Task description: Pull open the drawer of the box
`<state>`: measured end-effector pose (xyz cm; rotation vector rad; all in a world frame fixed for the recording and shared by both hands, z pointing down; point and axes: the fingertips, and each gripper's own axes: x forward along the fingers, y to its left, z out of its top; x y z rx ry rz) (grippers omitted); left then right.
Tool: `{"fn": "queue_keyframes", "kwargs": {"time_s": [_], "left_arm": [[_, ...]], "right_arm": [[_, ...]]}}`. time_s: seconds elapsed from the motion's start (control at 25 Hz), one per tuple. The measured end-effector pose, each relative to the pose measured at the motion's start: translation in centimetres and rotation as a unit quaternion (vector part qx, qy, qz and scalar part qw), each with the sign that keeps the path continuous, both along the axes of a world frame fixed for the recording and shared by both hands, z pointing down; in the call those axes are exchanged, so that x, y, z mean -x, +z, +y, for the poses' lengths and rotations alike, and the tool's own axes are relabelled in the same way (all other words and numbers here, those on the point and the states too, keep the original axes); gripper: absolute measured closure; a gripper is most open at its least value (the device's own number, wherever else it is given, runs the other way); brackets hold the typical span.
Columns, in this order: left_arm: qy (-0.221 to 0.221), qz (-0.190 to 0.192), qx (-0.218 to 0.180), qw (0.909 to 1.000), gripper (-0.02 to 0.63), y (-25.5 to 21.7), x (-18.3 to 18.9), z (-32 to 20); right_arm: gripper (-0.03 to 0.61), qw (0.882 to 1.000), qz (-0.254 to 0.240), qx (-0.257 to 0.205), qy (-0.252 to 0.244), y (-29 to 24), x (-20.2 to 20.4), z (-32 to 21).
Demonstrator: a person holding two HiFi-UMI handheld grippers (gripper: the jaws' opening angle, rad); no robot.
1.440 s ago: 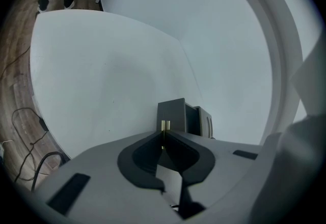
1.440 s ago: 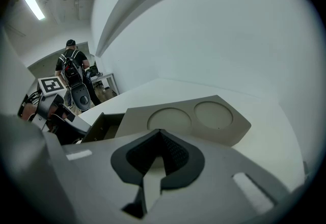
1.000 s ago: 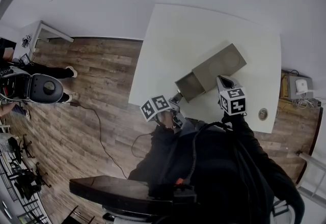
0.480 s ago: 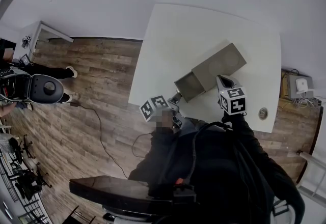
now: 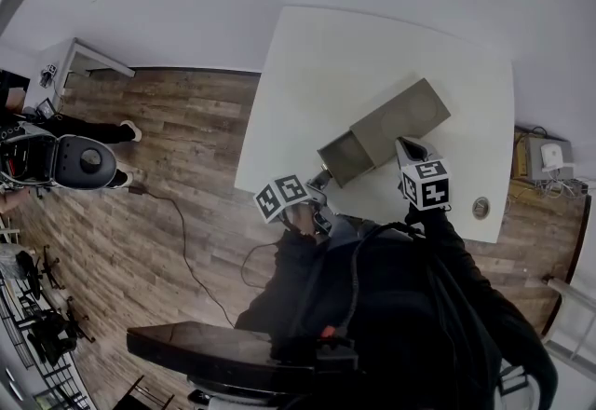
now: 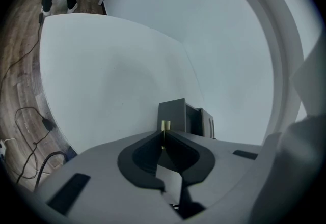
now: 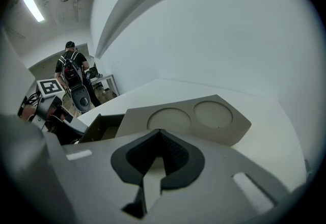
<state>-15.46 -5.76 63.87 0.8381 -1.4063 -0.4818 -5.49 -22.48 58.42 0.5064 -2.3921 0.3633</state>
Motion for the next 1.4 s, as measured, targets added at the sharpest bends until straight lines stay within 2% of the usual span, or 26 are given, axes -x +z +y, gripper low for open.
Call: {"fn": "queue_keyframes", "kwargs": {"time_s": [1.4], "left_arm": [[-0.002,-0.002,0.007,1.0000,0.589,0.0,0.5,1.1]], "right_arm": [[0.584,1.000,-0.001,-0.004,0.000,-0.1,0.1,0.2]]}}
